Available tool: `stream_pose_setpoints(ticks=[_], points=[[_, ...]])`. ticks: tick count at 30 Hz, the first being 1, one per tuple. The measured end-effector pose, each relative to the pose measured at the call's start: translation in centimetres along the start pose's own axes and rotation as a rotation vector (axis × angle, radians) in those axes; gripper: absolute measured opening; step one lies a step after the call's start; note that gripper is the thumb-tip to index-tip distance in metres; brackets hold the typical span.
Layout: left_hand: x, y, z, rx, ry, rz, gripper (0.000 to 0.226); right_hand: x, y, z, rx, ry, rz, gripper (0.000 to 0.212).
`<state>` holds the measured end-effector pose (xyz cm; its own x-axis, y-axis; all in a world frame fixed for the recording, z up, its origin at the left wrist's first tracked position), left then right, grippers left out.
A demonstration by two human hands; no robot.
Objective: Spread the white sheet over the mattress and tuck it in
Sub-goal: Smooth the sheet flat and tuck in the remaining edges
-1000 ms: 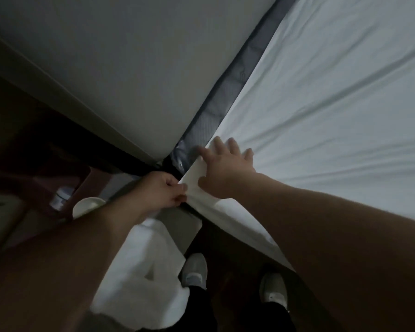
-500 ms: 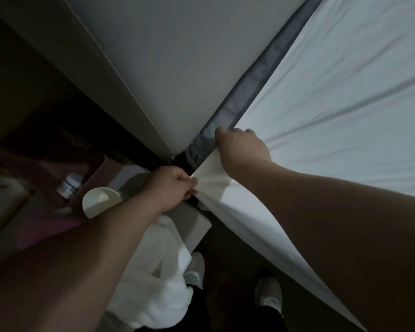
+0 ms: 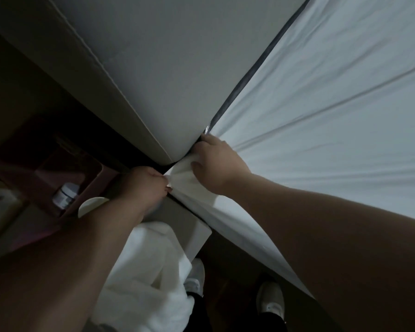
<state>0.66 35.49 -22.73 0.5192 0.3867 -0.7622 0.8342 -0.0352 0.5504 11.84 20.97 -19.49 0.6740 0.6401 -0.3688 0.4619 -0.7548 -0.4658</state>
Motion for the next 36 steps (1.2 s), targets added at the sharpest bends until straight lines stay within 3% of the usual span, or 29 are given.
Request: stream_pose_setpoints(ticks=[3,6,10,16,18,24,31,36], points=[[0.4,-0.1,0.6,0.05,-0.034,-0.045,0.023,-1.4,1.8,-1.1,-0.078,0.167,0.185,0.053],[-0.1,0.3,2.1,-0.054,-0.083,-0.112,0.011,-2.7,3.8,-0.3,-0.084,0.057,0.368,0.058],[0.1,1.0,3.0,-0.222,-0.06,-0.106,0.03,-3.2,4.6,1.4,-0.164,-0.046,0.272,0.067],[-0.6,0.6,5.6,-0.581,-0.19,-0.105,0.031,-3.0,4.1,1.3,-0.233,-0.054,0.193,0.066],[-0.5,0.1,5.8,-0.588,-0.184,-0.059,0.032,-2.9,4.0,1.4,-0.243,-0.066,0.186,0.069],[0.1,0.1,5.4,-0.416,-0.029,0.032,0.018,-2.6,3.5,1.6,-0.223,-0.103,0.155,0.073],[-1.0,0.2,6.1,-0.66,0.362,0.08,0.012,-3.9,3.2,0.3,-0.041,0.122,0.273,0.065],[-1.2,0.5,7.4,-0.728,0.452,0.048,0.015,-7.0,7.1,0.5,-0.042,0.103,0.473,0.067]])
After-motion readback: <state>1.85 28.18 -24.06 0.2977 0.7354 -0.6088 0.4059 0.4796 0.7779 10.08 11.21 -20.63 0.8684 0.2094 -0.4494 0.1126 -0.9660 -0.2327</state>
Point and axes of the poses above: each hand's wrist, its own x-axis towards the middle knuckle, its own z-axis out of the palm, y = z × x, the point moved 5 cm from there along x, towards the middle knuckle, and after that the axes turned 3 degrees about -y, right-handed, at the moved point
